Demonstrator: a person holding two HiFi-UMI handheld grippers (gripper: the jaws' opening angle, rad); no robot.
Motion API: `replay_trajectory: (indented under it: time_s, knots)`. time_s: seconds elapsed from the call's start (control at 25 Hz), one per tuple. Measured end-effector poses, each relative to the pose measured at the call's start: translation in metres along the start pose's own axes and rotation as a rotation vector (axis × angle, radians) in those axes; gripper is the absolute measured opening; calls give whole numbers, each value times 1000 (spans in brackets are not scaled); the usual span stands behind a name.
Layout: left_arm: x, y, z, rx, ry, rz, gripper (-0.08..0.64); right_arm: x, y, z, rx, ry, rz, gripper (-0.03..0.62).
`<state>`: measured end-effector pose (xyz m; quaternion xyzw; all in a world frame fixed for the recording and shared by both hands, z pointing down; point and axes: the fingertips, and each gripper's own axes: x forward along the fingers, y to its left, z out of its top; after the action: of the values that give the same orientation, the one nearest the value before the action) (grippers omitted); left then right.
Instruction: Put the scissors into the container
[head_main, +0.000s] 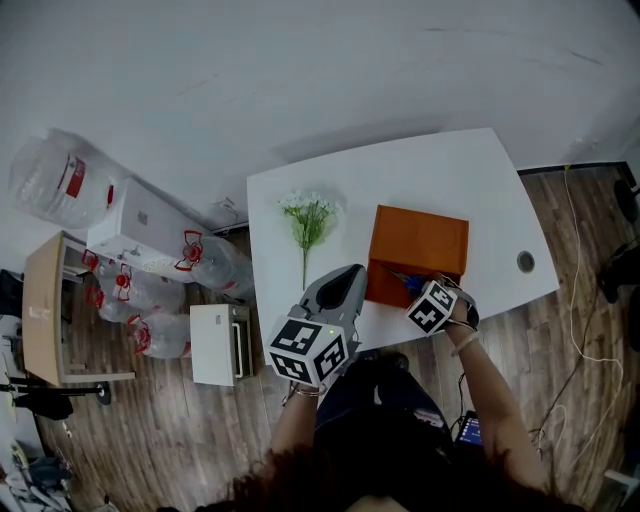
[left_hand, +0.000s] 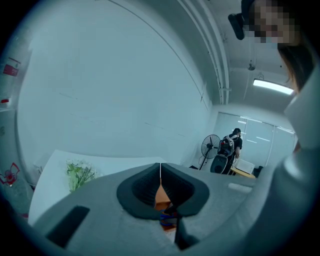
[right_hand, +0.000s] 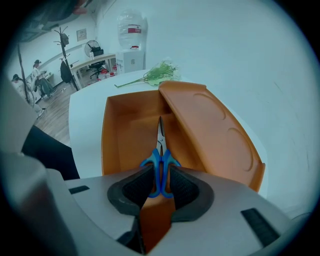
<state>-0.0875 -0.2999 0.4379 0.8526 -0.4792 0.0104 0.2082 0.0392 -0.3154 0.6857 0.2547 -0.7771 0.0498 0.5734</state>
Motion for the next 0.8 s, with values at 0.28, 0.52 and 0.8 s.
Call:
replay_trajectory:
  time_s: [0.28, 0.52, 0.8]
  knots:
    - [2, -4, 6, 13, -10, -14, 18, -19, -5, 5, 103, -83, -32, 87]
    - [7, -16, 9, 37, -12, -40, 18, -45, -15, 16, 170, -167, -71, 73]
    - [9, -23, 15, 54, -24, -48, 18, -82, -25, 32, 271, -309, -127, 46]
